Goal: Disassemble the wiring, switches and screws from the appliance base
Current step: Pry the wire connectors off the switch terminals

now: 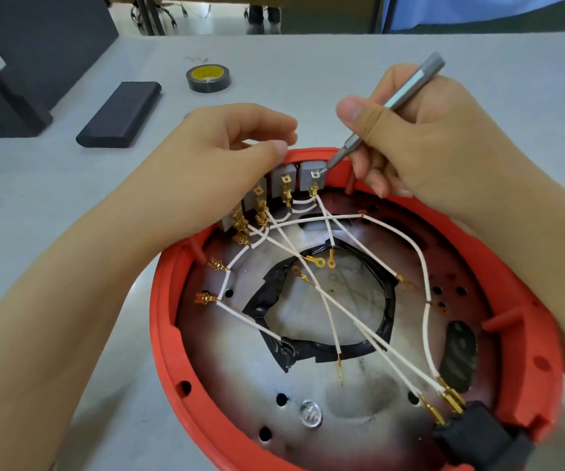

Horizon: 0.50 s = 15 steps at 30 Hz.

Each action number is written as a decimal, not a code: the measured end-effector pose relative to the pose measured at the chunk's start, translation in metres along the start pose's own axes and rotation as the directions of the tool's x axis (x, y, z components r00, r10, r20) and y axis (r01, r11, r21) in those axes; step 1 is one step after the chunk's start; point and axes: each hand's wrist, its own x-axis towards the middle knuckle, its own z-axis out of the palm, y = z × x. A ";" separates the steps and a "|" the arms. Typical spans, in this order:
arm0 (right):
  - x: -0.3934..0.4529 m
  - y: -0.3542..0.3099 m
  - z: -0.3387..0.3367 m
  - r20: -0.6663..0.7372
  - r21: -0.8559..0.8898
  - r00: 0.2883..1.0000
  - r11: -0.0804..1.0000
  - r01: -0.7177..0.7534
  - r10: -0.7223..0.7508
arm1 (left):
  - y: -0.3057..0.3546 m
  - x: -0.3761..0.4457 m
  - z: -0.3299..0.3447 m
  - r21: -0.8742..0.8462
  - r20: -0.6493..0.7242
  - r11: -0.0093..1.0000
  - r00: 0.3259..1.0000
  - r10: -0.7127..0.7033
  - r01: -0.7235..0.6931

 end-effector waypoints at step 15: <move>-0.003 -0.022 -0.001 0.114 -0.036 0.993 0.999 -0.027 0.031 | -0.005 -0.004 -0.001 0.032 0.209 0.998 0.976 -0.065 0.060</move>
